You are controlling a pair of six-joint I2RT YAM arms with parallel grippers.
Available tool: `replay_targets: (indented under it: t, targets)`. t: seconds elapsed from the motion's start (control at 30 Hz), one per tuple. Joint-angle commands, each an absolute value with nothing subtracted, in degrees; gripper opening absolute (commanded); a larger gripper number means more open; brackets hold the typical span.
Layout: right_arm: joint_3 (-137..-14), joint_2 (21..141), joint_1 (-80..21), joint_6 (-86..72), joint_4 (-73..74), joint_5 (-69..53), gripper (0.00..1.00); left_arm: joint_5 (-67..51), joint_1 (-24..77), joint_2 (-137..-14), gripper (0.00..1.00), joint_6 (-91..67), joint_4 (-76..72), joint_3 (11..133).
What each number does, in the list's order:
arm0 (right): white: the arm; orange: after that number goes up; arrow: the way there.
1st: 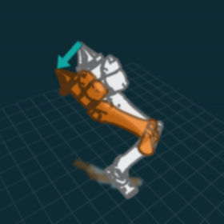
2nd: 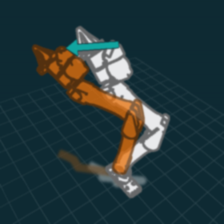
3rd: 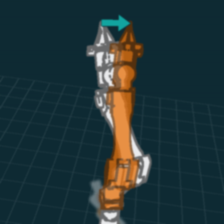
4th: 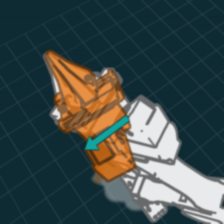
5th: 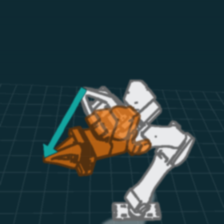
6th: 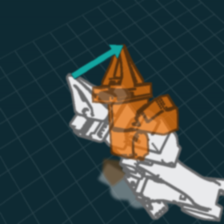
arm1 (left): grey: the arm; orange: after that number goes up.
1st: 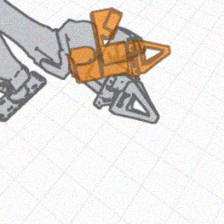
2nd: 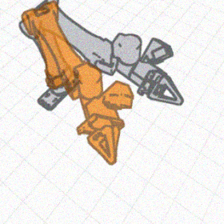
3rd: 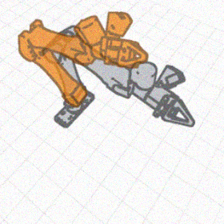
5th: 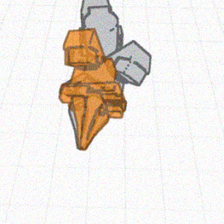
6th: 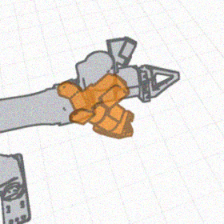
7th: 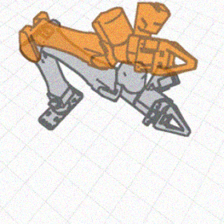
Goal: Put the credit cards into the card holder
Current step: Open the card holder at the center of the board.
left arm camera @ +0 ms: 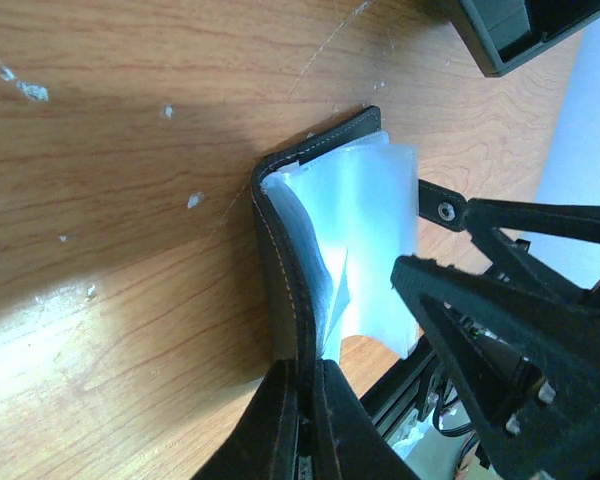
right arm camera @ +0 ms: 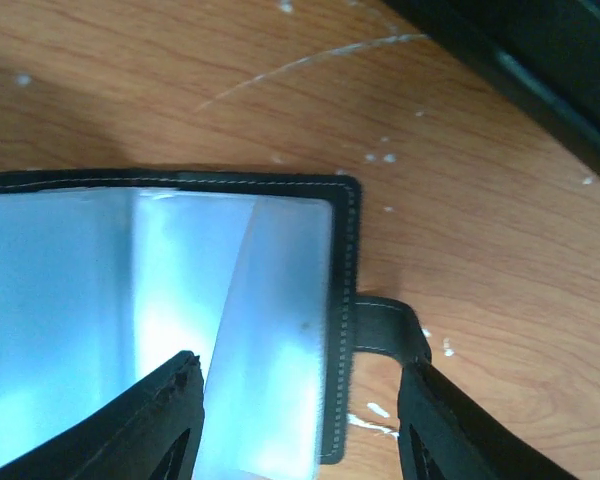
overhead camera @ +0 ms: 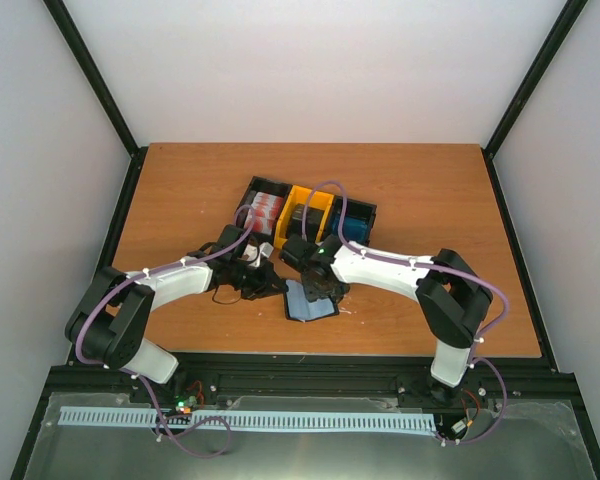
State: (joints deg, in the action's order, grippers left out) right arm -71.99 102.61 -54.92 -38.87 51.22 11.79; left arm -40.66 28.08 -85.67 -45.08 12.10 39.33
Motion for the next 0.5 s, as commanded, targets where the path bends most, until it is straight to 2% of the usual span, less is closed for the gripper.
replay_targets:
  t: [0.0, 0.2, 0.47]
  targets:
    - [-74.8, 104.2, -55.4, -40.4, 55.7, 18.6, 0.54, -40.4, 27.9, -86.2, 0.01, -44.2, 13.1, 41.2]
    - [-75.5, 101.7, -55.9, -38.1, 52.7, 15.1, 0.45, -40.1, 27.9, -86.4, 0.01, -44.0, 13.5, 41.2]
    - [-74.2, 98.9, -56.6, -35.5, 46.2, 8.7, 0.38, -39.6, 27.9, -86.3, 0.01, -43.9, 13.9, 41.2]
